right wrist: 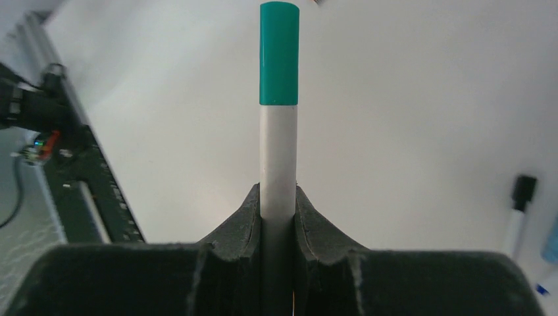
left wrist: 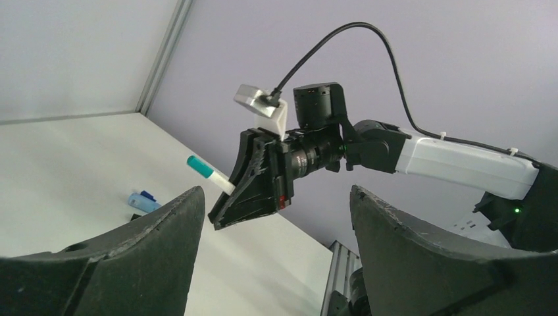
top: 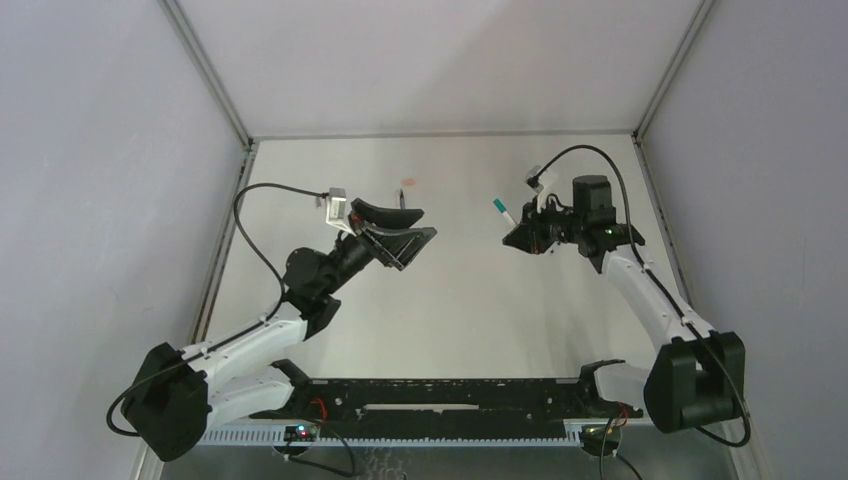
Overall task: Insert the pens into the pen caps
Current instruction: Place the pen at the center of the board.
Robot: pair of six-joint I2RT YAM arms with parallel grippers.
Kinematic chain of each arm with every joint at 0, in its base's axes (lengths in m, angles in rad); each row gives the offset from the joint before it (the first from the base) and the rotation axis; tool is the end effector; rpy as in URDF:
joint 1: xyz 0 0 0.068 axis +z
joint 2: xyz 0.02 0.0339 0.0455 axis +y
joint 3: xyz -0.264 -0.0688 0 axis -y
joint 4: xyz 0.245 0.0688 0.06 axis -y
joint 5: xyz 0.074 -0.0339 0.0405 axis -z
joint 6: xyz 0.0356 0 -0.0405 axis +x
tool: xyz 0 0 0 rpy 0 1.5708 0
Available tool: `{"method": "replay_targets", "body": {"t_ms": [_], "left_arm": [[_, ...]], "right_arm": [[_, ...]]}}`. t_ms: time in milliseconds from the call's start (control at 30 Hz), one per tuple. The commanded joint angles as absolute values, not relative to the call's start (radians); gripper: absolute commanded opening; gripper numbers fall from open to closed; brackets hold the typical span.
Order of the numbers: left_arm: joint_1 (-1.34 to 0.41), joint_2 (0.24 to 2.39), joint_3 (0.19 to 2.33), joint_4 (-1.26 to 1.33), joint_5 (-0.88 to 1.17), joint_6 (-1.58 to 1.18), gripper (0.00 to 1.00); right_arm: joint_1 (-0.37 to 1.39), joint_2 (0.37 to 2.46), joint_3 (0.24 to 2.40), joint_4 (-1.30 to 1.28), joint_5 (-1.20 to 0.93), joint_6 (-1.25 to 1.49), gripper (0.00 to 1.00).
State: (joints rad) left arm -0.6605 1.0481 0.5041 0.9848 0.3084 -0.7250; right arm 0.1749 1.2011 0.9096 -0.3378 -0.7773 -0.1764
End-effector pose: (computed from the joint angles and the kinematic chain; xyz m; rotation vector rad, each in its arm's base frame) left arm 0.1722 -0.1475 0.3128 0.2621 1.2408 -1.3882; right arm 0.2486 0.0693 0.2882 -0.7854 1.9602 0.8457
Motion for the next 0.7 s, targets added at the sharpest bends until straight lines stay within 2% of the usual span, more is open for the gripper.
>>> {"method": "replay_targets", "body": {"t_ms": [0,233,667], "left_arm": [[-0.648,1.066,0.492,1.017,0.292,-0.715,0.84],[-0.638,1.079,0.480,1.017,0.284,-0.725,0.84],[-0.624,1.061,0.446,1.017,0.260,-0.748,0.84]], "right_arm": [[0.162,1.266,0.908,-0.386,-0.599,-0.280,0.03],[0.148,1.382,0.931,-0.392,-0.459,-0.277,0.05],[0.094,1.700,1.128,-0.501,-0.419,-0.247,0.06]]}}
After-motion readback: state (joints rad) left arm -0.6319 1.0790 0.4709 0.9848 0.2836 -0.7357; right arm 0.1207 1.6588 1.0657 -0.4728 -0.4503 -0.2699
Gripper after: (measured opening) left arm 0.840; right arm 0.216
